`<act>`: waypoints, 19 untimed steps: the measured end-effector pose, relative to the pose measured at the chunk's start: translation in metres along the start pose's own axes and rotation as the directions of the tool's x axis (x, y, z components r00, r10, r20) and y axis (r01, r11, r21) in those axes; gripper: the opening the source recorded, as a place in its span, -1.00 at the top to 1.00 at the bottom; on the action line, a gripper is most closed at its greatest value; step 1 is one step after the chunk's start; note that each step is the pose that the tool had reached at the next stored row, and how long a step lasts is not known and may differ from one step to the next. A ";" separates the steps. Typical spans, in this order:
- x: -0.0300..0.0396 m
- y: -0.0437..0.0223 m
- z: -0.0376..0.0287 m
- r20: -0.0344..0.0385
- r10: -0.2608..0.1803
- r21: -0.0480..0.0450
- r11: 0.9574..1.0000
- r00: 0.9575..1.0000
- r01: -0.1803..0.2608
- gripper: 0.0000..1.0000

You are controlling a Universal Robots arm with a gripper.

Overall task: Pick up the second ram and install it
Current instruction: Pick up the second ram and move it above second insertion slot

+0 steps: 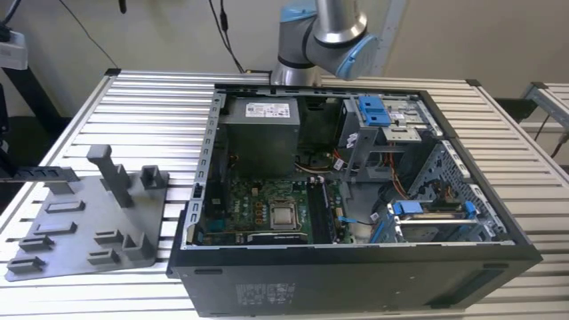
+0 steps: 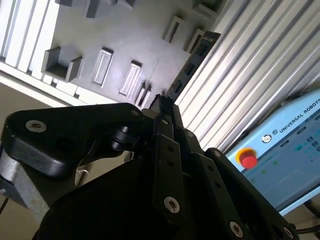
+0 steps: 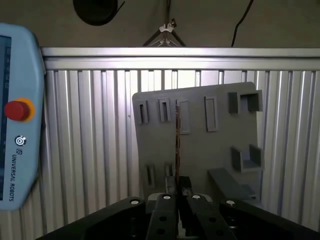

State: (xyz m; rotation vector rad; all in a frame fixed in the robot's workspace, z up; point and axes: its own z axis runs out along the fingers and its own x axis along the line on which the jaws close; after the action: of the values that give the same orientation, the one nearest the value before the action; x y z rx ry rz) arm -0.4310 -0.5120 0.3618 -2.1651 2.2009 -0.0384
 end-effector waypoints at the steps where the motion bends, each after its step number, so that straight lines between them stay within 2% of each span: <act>1: 0.0000 -0.0001 -0.0020 0.000 0.000 0.000 1.000 1.000 0.000 0.72; 9: -0.0003 -0.0010 -0.0184 0.000 0.001 0.000 1.000 1.000 -0.001 0.72; 16: -0.0007 -0.0020 -0.0358 0.000 0.002 0.000 1.000 1.000 -0.002 0.72; 19: -0.0010 -0.0026 -0.0467 0.000 0.003 0.000 1.000 1.000 -0.003 0.72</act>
State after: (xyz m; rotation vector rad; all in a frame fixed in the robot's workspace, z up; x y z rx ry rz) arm -0.4310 -0.5120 0.4086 -2.1620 2.2040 -0.0385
